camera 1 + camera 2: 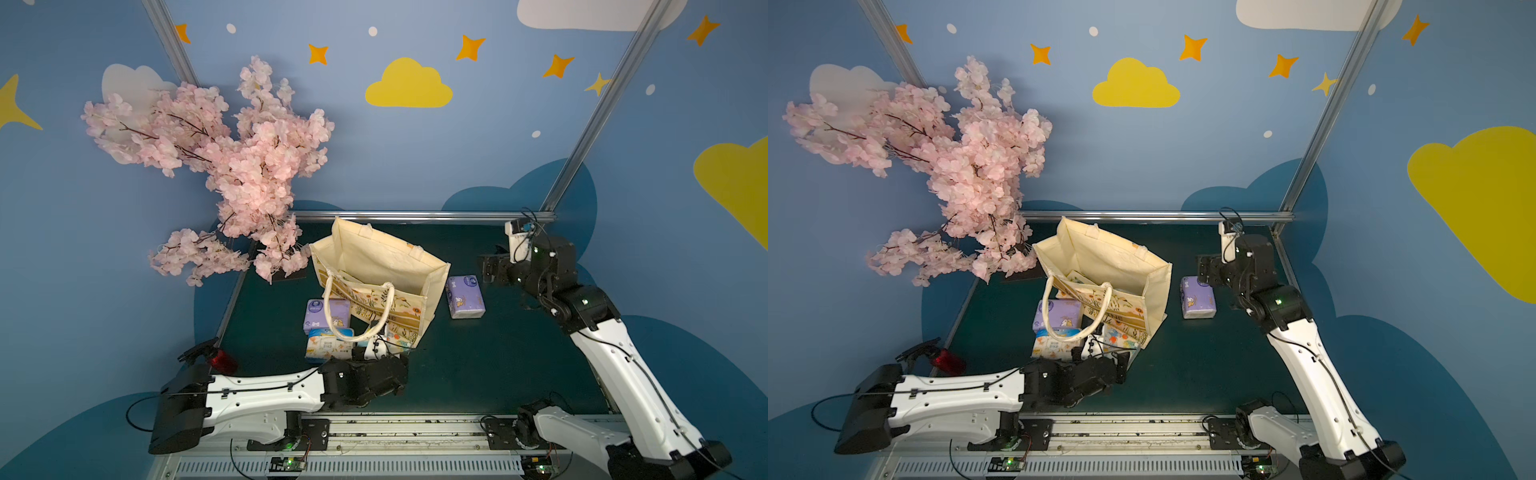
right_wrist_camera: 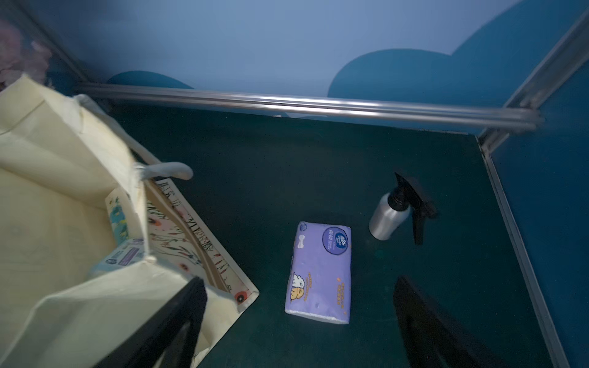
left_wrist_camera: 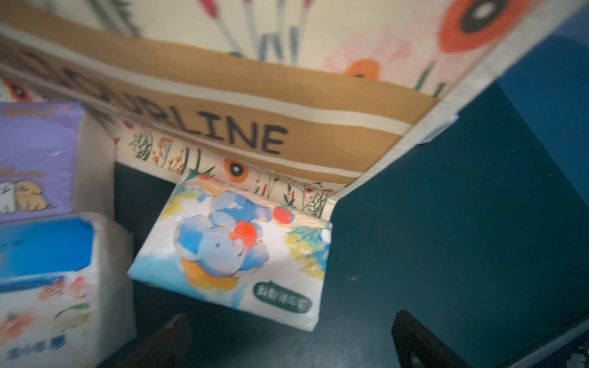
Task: Put tissues into the canvas bag
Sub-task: Move the pack of facial tissues to the center of the board.
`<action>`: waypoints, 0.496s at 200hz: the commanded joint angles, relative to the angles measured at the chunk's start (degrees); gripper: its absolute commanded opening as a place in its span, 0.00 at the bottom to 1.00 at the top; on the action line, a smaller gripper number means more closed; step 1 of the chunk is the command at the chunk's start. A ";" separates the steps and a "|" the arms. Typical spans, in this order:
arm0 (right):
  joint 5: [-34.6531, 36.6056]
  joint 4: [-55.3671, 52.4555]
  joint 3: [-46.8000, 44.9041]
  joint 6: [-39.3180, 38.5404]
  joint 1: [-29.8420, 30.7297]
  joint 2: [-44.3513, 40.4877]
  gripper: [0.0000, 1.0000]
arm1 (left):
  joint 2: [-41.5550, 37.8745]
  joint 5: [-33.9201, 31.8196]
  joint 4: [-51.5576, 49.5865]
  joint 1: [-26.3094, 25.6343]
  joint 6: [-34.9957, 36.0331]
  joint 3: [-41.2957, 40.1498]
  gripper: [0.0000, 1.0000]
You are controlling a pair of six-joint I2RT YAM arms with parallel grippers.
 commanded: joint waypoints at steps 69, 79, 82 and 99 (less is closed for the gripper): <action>-21.39 22.72 -34.65 21.11 -26.89 -2.30 0.92 | 34.89 13.22 4.81 5.01 18.94 35.40 1.00; -23.34 26.05 -37.16 21.50 -28.09 -0.97 0.92 | 38.43 15.25 4.43 6.75 18.35 38.78 1.00; -23.78 26.95 -37.72 21.65 -28.35 -0.52 0.92 | 39.59 16.01 4.25 7.36 18.09 40.00 1.00; -26.90 30.78 -39.49 21.87 -29.29 3.15 0.91 | 46.20 19.67 1.52 10.76 16.89 47.27 1.00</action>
